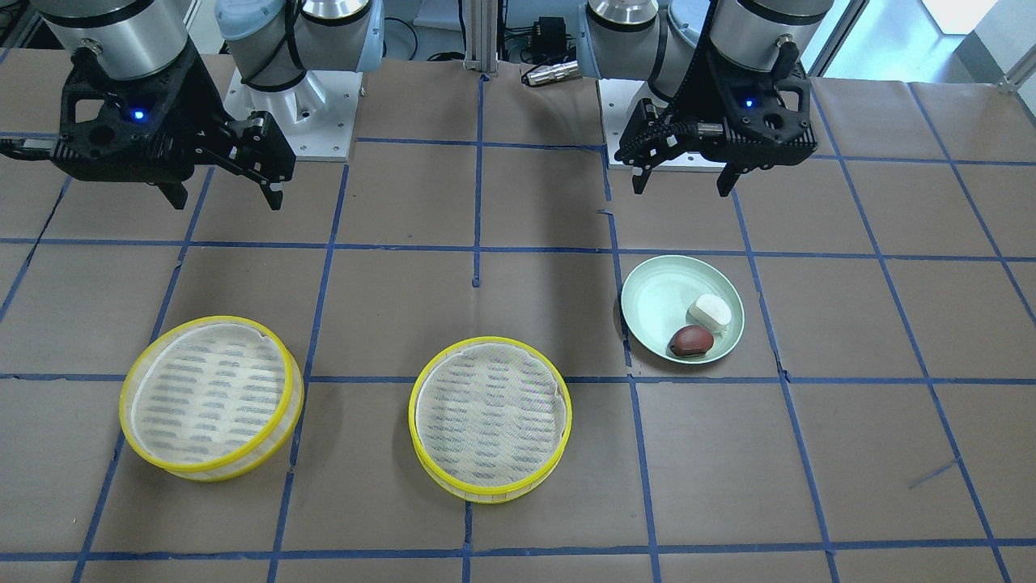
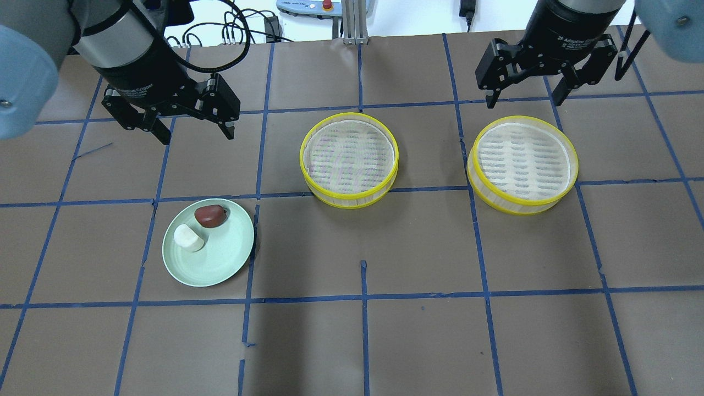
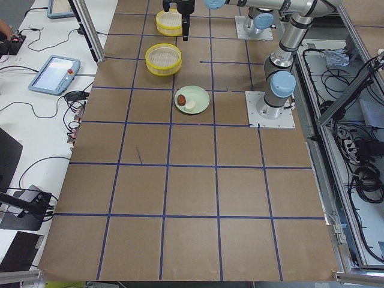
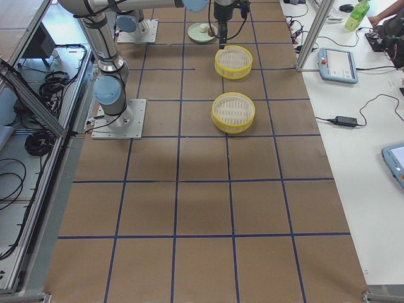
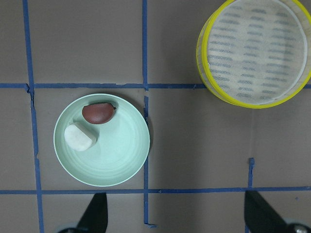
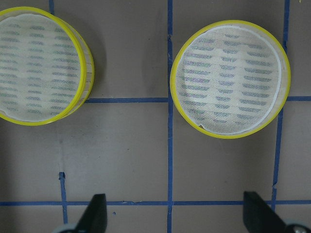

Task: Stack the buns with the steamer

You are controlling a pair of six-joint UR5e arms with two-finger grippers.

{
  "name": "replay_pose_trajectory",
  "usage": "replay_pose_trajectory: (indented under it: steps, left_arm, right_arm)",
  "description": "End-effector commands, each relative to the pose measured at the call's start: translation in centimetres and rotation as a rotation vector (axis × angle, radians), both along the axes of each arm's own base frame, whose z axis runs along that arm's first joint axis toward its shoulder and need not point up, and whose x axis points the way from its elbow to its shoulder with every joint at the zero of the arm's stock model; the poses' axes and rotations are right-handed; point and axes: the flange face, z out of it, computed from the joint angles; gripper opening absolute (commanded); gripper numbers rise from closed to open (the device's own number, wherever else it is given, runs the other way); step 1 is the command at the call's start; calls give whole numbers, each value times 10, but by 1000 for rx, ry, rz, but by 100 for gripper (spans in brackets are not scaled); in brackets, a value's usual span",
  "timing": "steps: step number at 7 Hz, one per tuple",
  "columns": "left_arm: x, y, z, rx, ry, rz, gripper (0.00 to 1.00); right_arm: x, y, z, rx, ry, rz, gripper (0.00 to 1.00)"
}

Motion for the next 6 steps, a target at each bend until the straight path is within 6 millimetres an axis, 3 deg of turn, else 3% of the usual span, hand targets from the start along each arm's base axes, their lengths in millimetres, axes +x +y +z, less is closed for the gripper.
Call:
replay_pose_trajectory:
  steps: [1, 3, 4, 5, 6]
  left_arm:
    - [1, 2, 1, 1, 1, 2, 100]
    - [6, 1, -2, 12, -4, 8, 100]
    - [18, -2, -11, 29, -7, 13, 100]
    - [40, -4, -34, 76, 0, 43, 100]
    - [53, -9, -71, 131, 4, -11, 100]
  right_arm:
    - [-1, 2, -9, 20, -1, -7, 100]
    - [-4, 1, -9, 19, -7, 3, 100]
    - [-4, 1, -10, 25, -6, -8, 100]
    - [-7, 2, -16, 46, -4, -10, 100]
    - [-10, 4, -25, 78, 3, -10, 100]
